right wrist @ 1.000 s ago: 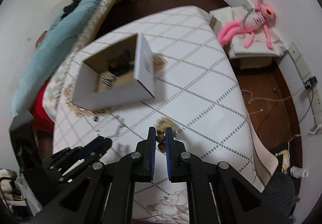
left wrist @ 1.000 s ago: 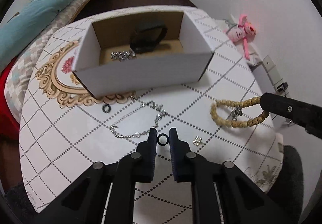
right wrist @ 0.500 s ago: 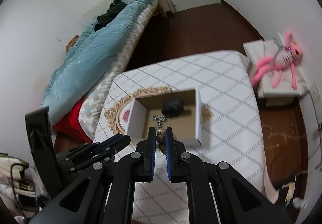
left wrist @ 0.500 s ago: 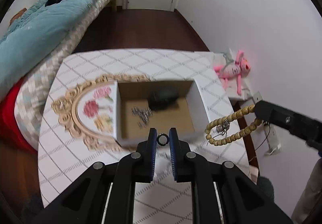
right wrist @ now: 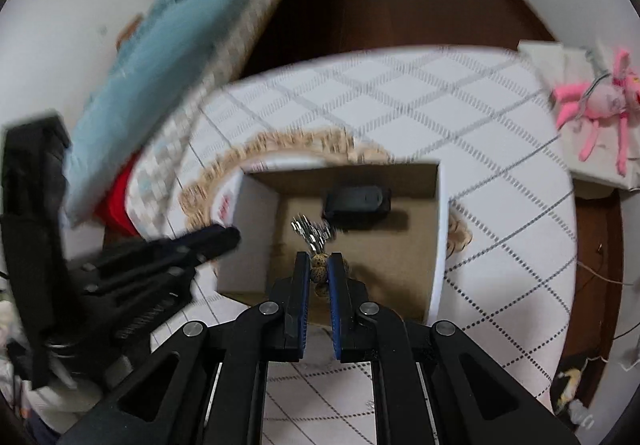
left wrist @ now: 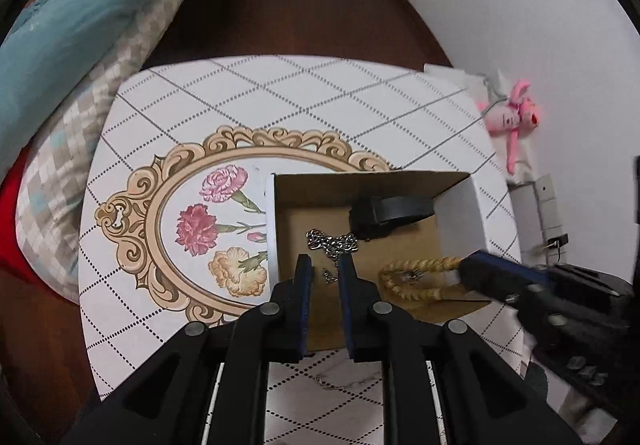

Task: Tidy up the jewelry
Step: 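Carry the bead bracelet and ring into the box and open both grippers, then withdraw both grippers from the box toward the remaining jewelry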

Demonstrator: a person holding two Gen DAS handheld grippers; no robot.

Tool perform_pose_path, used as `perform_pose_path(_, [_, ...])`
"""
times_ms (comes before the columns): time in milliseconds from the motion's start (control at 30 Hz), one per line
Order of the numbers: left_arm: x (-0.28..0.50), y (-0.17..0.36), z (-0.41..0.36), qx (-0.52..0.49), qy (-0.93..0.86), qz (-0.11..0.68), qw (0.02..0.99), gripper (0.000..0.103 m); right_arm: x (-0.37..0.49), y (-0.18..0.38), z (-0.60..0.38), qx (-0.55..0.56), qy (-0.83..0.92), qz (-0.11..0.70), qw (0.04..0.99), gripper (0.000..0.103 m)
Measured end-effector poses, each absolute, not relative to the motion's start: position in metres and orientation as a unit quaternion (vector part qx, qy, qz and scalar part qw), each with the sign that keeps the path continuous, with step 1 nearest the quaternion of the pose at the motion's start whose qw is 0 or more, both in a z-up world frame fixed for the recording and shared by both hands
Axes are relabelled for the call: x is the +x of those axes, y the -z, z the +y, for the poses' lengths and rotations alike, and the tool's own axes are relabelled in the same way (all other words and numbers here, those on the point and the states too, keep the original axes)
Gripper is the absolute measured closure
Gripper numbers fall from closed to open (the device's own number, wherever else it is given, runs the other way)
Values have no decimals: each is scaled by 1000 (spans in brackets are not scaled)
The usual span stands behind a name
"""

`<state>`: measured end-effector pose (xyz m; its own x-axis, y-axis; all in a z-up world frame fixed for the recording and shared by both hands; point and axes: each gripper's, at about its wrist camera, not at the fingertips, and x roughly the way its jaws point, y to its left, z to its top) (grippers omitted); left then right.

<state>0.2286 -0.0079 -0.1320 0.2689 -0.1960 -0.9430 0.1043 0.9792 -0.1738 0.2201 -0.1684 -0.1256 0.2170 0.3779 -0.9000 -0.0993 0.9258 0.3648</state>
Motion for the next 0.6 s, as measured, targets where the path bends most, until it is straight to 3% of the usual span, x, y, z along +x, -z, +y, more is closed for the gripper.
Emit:
perform_pose_path(33, [230, 133, -8, -37, 91, 600, 794, 84, 222, 133, -169, 106, -144, 615, 768, 93])
perform_pose_path(100, [232, 132, -5, -32, 78, 595, 799, 60, 223, 138, -168, 83, -130, 619, 770, 92])
perform_pose_path(167, [231, 127, 0, -29, 62, 584, 809, 40, 221, 138, -171, 63, -113, 616, 777, 85])
perform_pose_path(233, [229, 122, 6, -29, 45, 571, 819, 33, 219, 135, -174, 44, -96, 609, 786, 48])
perform_pose_path(333, [226, 120, 10, -22, 24, 559, 828, 28, 216, 130, -177, 10, -68, 593, 803, 38])
perform_pose_path(367, [224, 120, 11, -17, 16, 555, 832, 18, 214, 129, -177, -2, -57, 590, 805, 34])
perform_pose_path(433, [217, 122, 11, -9, 4, 544, 839, 4, 210, 129, -177, -29, -35, 585, 810, 10])
perform_pose_path(600, [204, 134, 8, 11, -9, 538, 843, 0, 200, 140, -178, -56, -4, 587, 807, 4])
